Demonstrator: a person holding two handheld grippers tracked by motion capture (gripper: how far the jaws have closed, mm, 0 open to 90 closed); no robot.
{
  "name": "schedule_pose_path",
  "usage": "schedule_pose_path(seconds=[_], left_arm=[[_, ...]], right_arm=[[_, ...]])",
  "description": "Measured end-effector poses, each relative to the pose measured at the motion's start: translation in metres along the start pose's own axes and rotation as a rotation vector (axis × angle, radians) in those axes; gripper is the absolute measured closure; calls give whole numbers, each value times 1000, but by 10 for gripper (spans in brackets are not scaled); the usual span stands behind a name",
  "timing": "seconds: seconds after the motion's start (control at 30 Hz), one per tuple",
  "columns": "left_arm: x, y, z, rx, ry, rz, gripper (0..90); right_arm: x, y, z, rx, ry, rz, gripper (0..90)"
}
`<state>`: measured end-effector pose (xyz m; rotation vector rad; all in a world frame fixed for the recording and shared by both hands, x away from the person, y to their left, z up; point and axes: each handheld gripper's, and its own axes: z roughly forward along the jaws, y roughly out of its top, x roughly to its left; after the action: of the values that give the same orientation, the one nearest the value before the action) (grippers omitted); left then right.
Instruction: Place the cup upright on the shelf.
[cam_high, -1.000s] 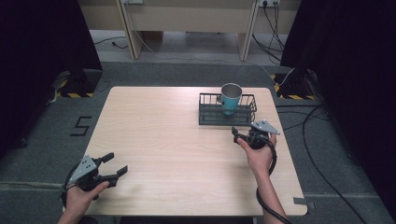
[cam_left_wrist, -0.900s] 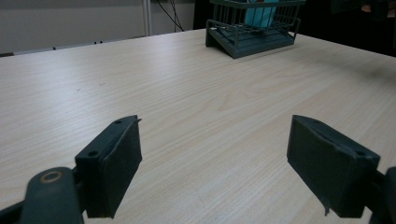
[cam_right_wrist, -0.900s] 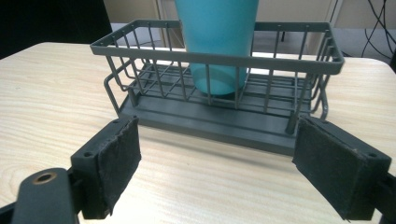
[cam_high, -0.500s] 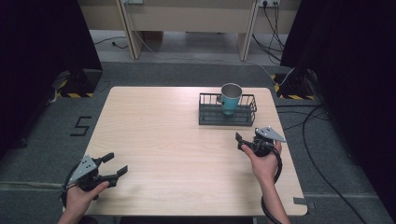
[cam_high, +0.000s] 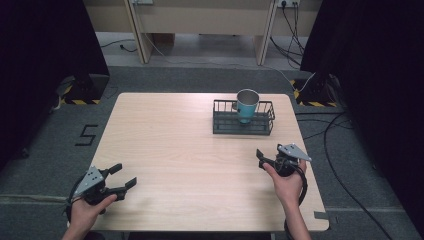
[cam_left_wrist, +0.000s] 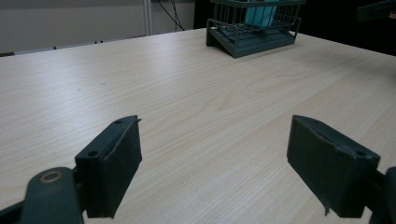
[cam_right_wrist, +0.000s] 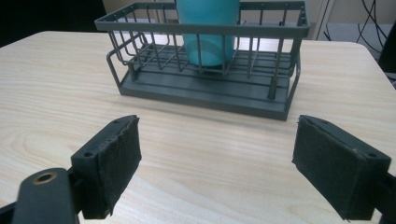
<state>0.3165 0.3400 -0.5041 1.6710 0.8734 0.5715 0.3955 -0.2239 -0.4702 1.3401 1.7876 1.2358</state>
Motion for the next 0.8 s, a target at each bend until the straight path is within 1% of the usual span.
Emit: schedule_pose_path(seconds=[0.5, 0.57, 0.8], left_arm=[[0, 0, 0, 2, 3, -1, 170], [0, 0, 0, 2, 3, -2, 170], [0, 0, 0, 2, 4, -2, 170]], right_arm=[[-3, -16, -18, 5, -4, 9, 158], [-4, -20, -21, 7, -7, 16, 158], [-6, -25, -27, 2, -12, 17, 158]])
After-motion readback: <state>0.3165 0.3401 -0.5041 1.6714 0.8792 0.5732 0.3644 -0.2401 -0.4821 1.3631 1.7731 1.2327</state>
